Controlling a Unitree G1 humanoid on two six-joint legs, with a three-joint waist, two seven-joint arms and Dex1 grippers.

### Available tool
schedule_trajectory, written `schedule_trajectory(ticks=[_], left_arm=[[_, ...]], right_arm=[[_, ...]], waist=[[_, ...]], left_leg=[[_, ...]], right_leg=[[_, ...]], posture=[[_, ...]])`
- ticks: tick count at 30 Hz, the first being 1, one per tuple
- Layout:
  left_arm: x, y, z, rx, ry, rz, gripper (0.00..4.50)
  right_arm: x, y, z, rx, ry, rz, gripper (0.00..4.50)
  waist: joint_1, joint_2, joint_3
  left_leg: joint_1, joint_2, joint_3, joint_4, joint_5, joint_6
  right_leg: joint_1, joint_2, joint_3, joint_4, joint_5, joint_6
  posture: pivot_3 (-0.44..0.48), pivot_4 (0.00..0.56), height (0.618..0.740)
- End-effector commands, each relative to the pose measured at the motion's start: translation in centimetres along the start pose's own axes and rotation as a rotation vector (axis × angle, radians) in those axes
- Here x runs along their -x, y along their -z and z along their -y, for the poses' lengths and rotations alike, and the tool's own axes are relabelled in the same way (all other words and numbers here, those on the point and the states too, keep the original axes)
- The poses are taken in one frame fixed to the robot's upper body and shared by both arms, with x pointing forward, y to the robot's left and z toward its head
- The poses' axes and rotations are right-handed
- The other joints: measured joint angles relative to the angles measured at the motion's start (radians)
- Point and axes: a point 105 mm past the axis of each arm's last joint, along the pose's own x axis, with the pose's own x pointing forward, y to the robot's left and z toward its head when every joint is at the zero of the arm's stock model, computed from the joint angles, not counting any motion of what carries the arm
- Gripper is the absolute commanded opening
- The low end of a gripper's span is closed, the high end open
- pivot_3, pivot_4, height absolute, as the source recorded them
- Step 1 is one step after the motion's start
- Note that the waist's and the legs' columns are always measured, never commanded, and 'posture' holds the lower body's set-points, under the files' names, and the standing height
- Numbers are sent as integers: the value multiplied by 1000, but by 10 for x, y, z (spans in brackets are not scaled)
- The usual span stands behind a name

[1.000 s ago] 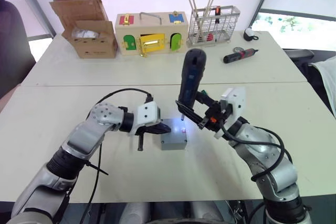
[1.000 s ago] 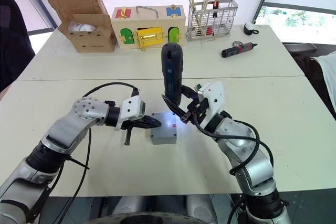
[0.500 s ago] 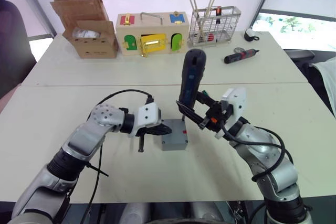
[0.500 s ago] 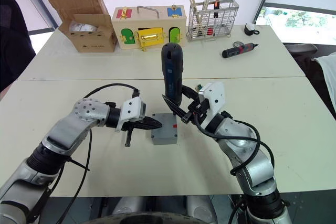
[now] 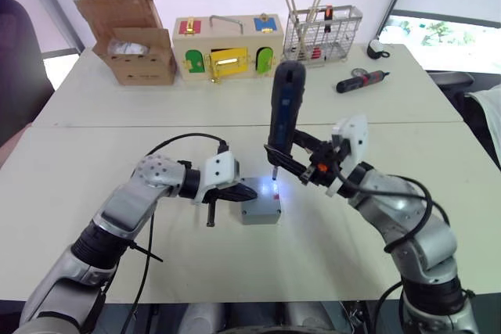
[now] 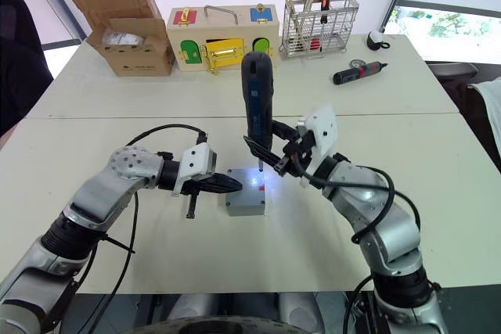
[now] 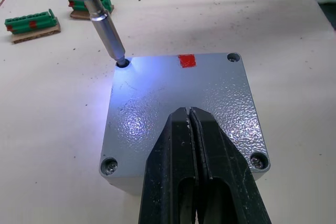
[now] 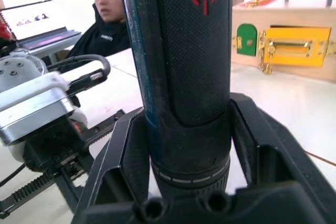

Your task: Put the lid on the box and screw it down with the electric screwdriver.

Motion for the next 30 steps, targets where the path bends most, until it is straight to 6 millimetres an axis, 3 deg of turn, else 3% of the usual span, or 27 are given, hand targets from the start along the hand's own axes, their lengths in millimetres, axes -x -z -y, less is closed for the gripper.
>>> schedule_trajectory(ticks=[1, 4, 7, 10, 13, 18, 21, 26, 30], left_arm=[[2, 2, -6, 91, -30, 28, 0], [12, -15, -16, 92, -59, 89, 0], [20, -31, -24, 55, -66, 123, 0], [24, -42, -25, 9, -47, 130, 0], [24, -52, -22, -45, 5, 134, 0], [16, -65, -8, -148, 107, 138, 0], [12, -63, -2, -200, 128, 112, 0], [9, -56, 0, -228, 102, 77, 0], [10, -50, 9, -213, 86, 66, 0]], right_arm=[[11, -49, 22, 49, 55, 74, 1909], [16, -82, 48, -46, 93, 75, 1909], [28, -110, 84, -158, 175, 26, 1909], [44, -117, 101, -272, 177, -121, 1909], [75, -97, 114, -370, 195, -361, 1909], [137, -34, 142, -583, 403, -692, 1909], [160, -5, 153, -665, 506, -823, 1909], [165, 21, 156, -715, 510, -937, 1909], [162, 35, 150, -639, 436, -1036, 1909]], waist=[[0, 2, 2], [-2, 3, 8], [-5, 6, 19], [-3, 6, 20], [2, 6, 21], [-4, 7, 22], [-9, 9, 23], [-11, 14, 27], [-8, 15, 27]], left_leg=[[-7, 0, 0, 2, 1, -1], [-25, -1, 0, 10, 1, -1], [-28, -1, 0, 11, 2, -3], [-37, -1, -1, 11, 3, -4], [-40, -1, -1, 9, 4, -6], [-43, -2, 3, 11, 3, -4], [-43, -2, 6, 12, 2, -2], [-37, -1, 7, 13, 2, -1], [-38, 1, 6, 13, 3, -2]], right_leg=[[-6, 0, 0, 2, 0, 0], [-24, 0, -1, 8, 1, 1], [-27, 0, -1, 10, 1, 1], [-38, 1, -1, 13, 1, 1], [-40, 1, -2, 13, 1, 1], [-39, 0, -1, 5, 1, 1], [-39, 0, 1, 4, 1, 1], [-41, 2, 3, 16, 1, 1], [-43, 5, 4, 19, 1, 1]], posture=[[0, 150, 740], [0, 150, 740], [0, 150, 740], [0, 150, 740], [0, 150, 740], [0, 150, 740], [0, 150, 740], [0, 150, 740], [0, 150, 740]])
